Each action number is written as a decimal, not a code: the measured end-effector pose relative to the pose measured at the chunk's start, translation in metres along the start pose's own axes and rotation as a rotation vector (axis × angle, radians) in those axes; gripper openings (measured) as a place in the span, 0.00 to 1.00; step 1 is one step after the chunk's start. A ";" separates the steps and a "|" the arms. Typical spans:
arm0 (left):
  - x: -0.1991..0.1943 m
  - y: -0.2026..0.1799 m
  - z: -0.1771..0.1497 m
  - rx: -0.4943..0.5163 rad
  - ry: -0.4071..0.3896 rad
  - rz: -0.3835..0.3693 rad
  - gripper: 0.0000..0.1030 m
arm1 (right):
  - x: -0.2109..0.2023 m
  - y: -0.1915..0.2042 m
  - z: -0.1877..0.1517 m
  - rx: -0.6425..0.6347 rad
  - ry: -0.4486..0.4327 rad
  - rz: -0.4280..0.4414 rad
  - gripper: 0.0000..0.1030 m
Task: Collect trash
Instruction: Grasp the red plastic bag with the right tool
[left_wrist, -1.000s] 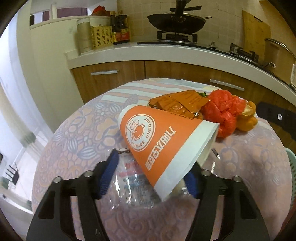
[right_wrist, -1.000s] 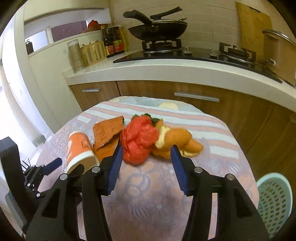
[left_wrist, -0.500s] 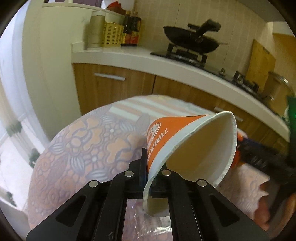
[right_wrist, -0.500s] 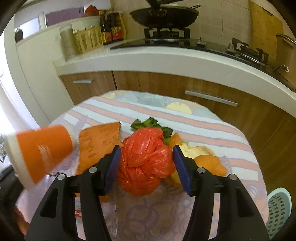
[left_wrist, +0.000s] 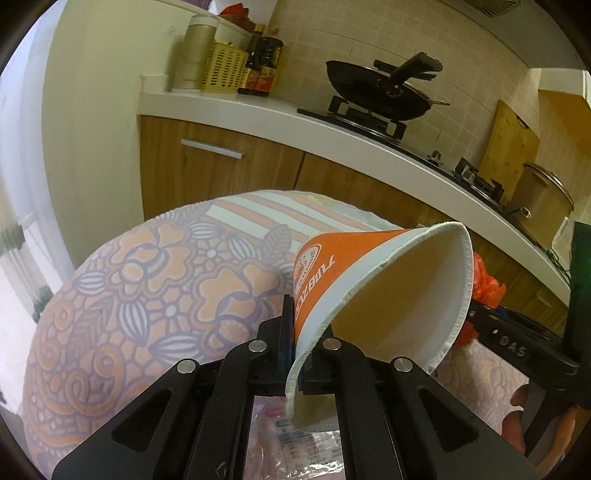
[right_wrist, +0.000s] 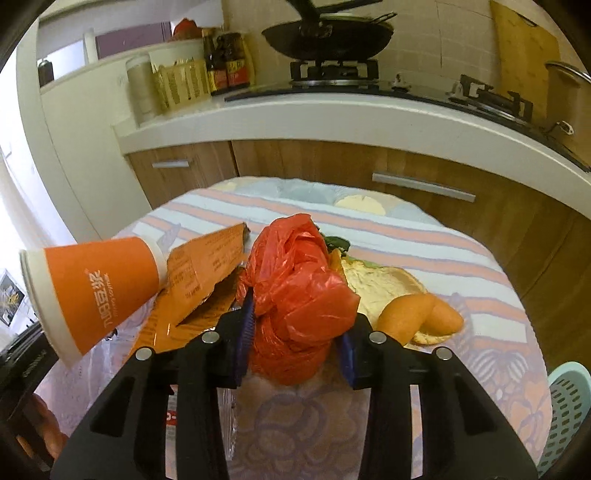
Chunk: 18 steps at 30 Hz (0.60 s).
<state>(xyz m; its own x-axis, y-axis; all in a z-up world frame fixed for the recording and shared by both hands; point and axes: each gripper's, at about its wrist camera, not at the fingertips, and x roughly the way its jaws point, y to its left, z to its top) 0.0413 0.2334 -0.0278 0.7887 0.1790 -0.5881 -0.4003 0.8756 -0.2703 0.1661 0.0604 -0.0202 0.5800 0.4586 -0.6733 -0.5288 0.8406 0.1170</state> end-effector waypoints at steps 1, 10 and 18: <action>0.000 0.001 0.000 -0.004 0.000 -0.002 0.00 | -0.002 0.000 0.000 -0.002 -0.009 -0.001 0.34; -0.002 -0.001 -0.002 -0.019 0.023 -0.034 0.00 | -0.012 0.000 0.000 -0.018 -0.054 -0.014 0.34; -0.001 -0.002 -0.007 -0.027 0.052 -0.036 0.00 | -0.014 0.009 -0.004 -0.066 -0.093 -0.036 0.34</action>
<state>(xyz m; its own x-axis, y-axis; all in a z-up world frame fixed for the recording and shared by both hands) 0.0382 0.2288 -0.0318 0.7781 0.1235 -0.6159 -0.3849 0.8686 -0.3120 0.1503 0.0605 -0.0124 0.6526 0.4554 -0.6056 -0.5440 0.8379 0.0438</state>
